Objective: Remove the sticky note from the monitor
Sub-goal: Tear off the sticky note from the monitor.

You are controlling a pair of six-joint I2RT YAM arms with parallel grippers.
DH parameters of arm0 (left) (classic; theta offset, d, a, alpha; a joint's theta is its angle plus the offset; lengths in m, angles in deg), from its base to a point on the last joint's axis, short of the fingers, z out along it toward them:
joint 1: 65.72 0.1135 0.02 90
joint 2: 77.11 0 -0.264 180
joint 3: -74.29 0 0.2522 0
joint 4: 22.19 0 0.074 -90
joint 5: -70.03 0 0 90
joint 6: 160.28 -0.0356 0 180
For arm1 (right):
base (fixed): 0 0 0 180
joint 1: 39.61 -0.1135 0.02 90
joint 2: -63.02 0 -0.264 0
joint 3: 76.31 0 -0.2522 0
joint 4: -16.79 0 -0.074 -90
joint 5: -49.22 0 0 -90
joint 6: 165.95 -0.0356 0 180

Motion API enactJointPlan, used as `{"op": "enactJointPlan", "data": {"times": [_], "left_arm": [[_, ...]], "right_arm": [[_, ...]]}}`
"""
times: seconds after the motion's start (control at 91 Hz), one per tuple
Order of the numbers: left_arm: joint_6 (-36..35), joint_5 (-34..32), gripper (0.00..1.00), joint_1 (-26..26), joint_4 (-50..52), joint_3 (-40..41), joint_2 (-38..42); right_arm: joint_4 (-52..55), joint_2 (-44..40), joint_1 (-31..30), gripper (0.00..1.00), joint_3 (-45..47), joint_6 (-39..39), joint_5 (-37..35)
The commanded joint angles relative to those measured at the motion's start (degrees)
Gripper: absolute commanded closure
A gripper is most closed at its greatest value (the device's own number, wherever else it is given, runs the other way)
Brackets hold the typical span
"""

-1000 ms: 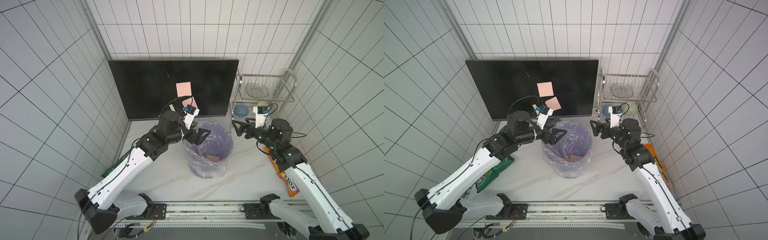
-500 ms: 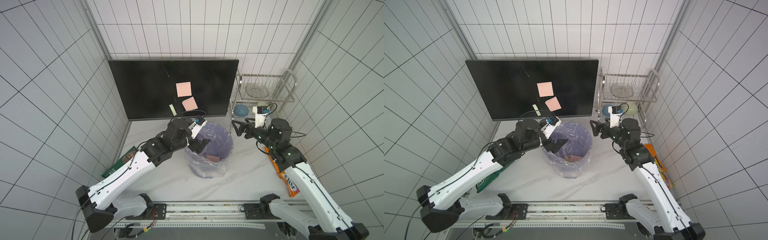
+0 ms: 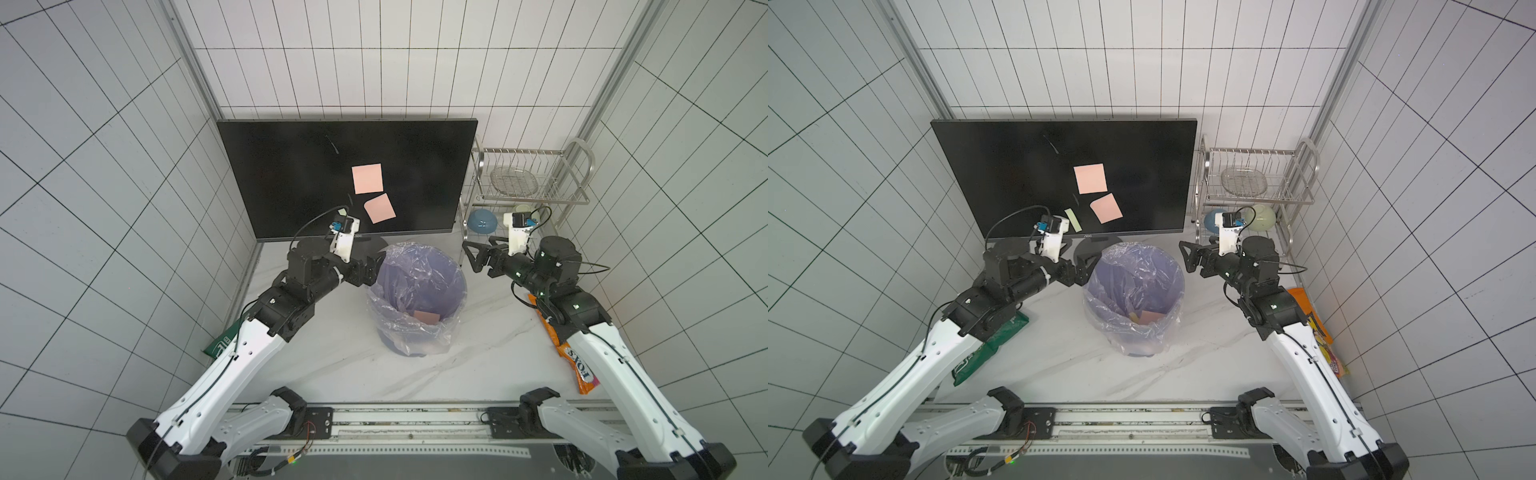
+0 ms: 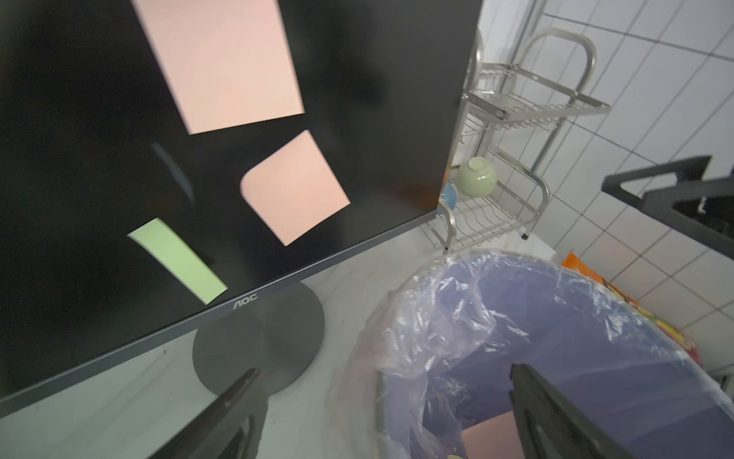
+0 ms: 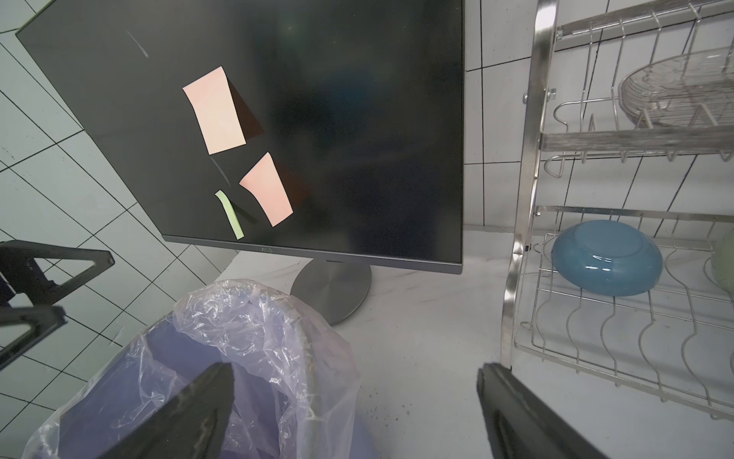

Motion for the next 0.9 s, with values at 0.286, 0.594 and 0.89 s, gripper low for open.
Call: {"op": "enactJointPlan", "data": {"times": [0.286, 0.594, 0.89], "left_arm": [[35.9, 22.0, 0.05, 17.5, -24.6, 10.4, -3.1], [44.6, 25.7, 0.12, 18.6, -43.5, 14.3, -13.9], [48.8, 24.7, 0.19, 18.6, -57.9, 15.4, -23.0]], "right_arm": [[-2.0, -1.1, 0.2, 0.01, 1.5, -0.9, 1.3], [-2.2, -1.4, 0.4, 0.01, 2.1, -0.6, 0.9], [-1.6, -1.7, 1.5, 0.01, 2.2, -0.3, 1.2]]}}
